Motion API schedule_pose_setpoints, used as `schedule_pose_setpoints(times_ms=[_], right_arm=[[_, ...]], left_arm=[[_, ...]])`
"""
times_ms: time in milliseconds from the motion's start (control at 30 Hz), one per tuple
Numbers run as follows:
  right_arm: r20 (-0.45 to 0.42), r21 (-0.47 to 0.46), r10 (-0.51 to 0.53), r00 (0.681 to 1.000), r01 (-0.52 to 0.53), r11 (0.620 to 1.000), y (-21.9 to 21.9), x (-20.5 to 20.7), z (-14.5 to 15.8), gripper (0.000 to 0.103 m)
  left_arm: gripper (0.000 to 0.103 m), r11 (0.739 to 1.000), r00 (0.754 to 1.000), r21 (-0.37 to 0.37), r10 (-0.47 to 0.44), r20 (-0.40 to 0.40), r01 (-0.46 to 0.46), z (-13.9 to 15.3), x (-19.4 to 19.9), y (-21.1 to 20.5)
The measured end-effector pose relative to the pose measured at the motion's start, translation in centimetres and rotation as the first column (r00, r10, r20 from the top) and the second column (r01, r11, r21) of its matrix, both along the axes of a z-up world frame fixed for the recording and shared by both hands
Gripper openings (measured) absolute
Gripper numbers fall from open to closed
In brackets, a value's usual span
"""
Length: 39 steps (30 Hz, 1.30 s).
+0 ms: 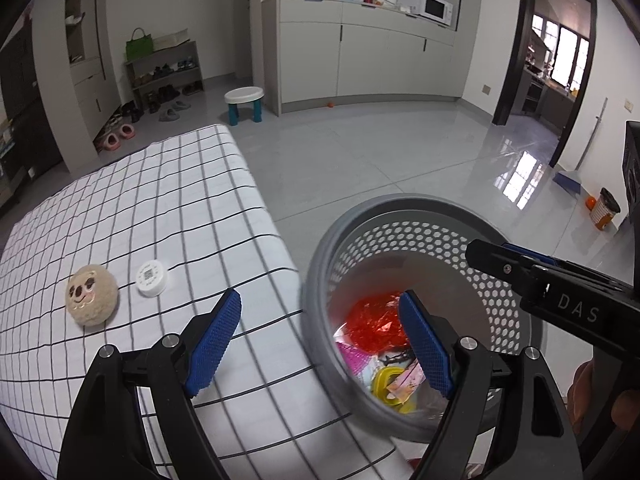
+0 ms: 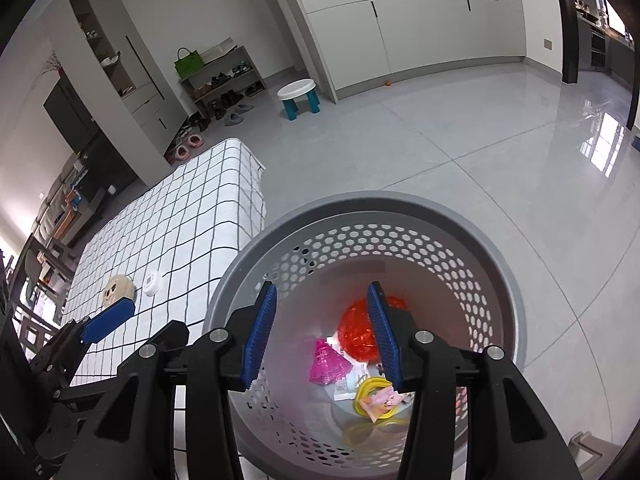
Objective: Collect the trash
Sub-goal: 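Move both open grippers from the basket back over the table, then lower the right gripper onto the white round QR-code container and grasp it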
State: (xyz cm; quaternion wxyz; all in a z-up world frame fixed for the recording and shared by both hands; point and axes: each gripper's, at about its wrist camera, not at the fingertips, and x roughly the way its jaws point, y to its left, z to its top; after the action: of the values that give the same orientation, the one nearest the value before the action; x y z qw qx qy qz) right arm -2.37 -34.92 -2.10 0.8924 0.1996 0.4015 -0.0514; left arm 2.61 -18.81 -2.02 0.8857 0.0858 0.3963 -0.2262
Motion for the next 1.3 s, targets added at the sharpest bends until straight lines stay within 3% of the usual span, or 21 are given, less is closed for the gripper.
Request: schedule_pose_setpoints(times_ms=[767, 1300], right_arm=[[0.03, 0.021, 0.115, 0.993, -0.115, 0.993, 6.9, 4.1, 0.7, 0.047], [0.034, 0.028, 0.156, 0.987, -0.157, 0.987, 10.6, 6.3, 0.5, 0.048]], left_arm=[[0.08, 0.985, 0.985, 0.014, 0.172, 0.019, -0.172, 1.8, 1.2, 8.8], [0.08, 0.96, 0.961, 0.04, 0.275, 0.026, -0.276, 1.3, 2.9, 14.3]])
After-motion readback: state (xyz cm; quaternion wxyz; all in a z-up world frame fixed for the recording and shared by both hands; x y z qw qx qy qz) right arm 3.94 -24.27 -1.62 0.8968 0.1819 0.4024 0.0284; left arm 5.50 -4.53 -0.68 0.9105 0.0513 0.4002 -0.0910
